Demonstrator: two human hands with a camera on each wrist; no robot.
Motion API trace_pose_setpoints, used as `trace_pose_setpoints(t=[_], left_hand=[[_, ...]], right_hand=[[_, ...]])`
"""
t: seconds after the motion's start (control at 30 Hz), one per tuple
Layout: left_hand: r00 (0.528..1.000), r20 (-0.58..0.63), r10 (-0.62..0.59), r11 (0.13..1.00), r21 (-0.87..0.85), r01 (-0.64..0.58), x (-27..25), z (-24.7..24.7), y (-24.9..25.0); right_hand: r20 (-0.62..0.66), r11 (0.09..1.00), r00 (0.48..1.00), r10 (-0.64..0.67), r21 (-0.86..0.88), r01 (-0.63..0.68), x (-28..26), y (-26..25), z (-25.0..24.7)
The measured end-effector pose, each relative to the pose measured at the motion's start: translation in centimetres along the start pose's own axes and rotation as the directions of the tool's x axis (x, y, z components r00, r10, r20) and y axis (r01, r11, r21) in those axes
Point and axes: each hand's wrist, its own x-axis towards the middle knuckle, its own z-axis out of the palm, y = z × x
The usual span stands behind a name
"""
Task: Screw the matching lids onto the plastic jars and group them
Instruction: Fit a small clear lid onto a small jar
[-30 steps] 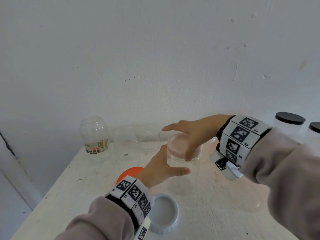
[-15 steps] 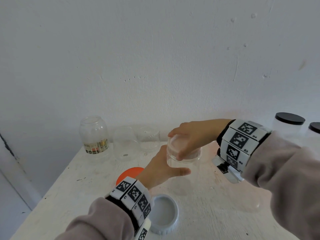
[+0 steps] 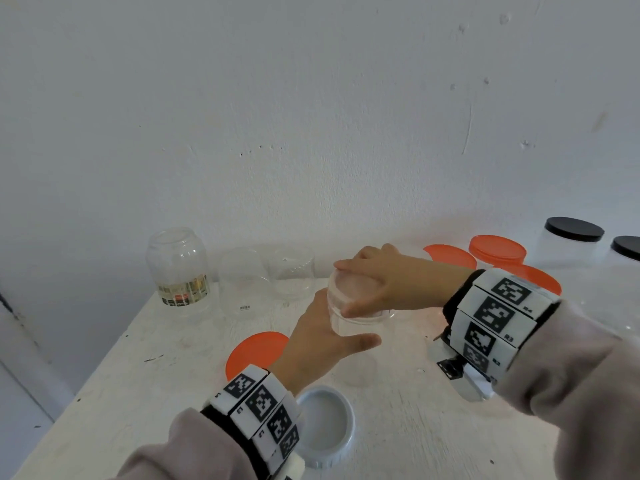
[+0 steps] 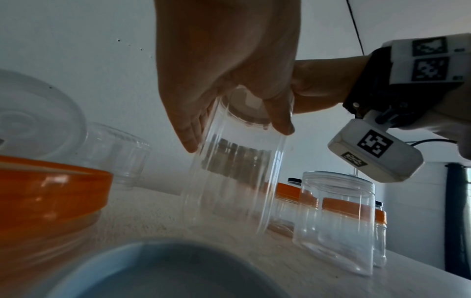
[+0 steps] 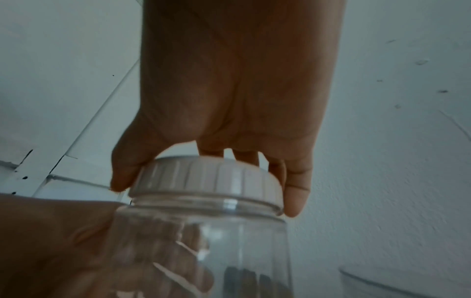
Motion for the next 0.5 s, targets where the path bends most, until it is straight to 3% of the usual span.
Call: trace_pose_setpoints(t=[0.2, 0.3, 0.37, 0.5], left_hand=[[0.991, 0.134, 0.03, 0.999, 0.036, -0.035, 0.1, -1.5, 0.7], [0.98, 0.201, -0.011, 0.979, 0.203, -0.03, 0.0, -2.9, 0.1], [0.966, 0.241, -0.092, 0.921, 0.389, -0.009, -0.1, -4.4, -1.1], [0.912, 0.171, -0.374, 0.751, 0.632, 0.189, -0.4, -7.3, -3.8]], right_hand=[[-0.141, 0.999, 0.989, 0.038, 0.036, -0.034, -0.4, -0.5, 2.1], [-0.219, 1.0, 0.975, 0.028, 0.009, -0.027, -0.5, -1.3, 3.0], [-0.228, 1.0, 0.974, 0.018, 0.015, -0.015, -0.5, -1.4, 3.0], [-0.172, 0.996, 0.985, -0.018, 0.083, 0.032, -0.2, -1.0, 2.4]])
